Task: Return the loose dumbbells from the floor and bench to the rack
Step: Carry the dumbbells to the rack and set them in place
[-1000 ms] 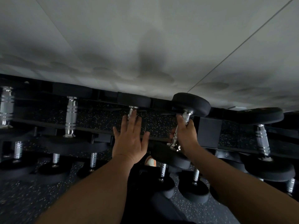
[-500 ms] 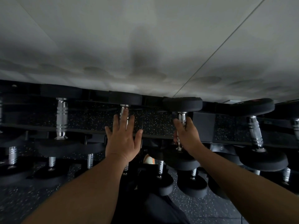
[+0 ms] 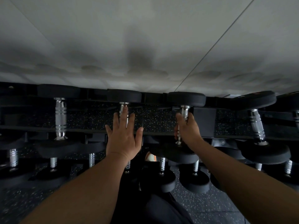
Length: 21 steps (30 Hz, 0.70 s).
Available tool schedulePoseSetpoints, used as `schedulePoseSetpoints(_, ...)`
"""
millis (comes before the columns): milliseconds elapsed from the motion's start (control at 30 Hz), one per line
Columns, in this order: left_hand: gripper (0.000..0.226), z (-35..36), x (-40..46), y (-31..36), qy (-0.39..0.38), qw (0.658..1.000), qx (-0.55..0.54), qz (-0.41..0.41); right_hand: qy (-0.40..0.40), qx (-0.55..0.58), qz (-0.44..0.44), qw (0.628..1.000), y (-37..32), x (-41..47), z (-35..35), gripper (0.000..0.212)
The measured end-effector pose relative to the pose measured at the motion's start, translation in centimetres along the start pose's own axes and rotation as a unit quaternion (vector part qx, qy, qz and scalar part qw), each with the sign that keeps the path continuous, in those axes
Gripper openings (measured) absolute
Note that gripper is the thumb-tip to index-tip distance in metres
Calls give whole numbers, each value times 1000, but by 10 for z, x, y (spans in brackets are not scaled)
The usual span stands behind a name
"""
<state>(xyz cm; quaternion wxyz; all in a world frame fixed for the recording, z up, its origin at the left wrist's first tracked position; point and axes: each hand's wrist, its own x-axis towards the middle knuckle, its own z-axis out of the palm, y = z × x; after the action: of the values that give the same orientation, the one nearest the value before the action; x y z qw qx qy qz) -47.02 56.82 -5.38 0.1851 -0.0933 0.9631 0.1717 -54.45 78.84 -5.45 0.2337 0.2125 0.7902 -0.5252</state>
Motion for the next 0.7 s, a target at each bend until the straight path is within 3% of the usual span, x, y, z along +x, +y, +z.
schedulePoseSetpoints(300,73,3,-1,-1,28,999,1,16,7,-50,-3,999,4,-4,-1,36)
schedulePoseSetpoints(567,67,4,-3,1,58,997,39,29,30,-238,-28,971,13,-34,-2,57)
schedulePoseSetpoints(700,65,5,-6,2,75,993,69,51,30,-284,-67,956,16,-71,-7,54)
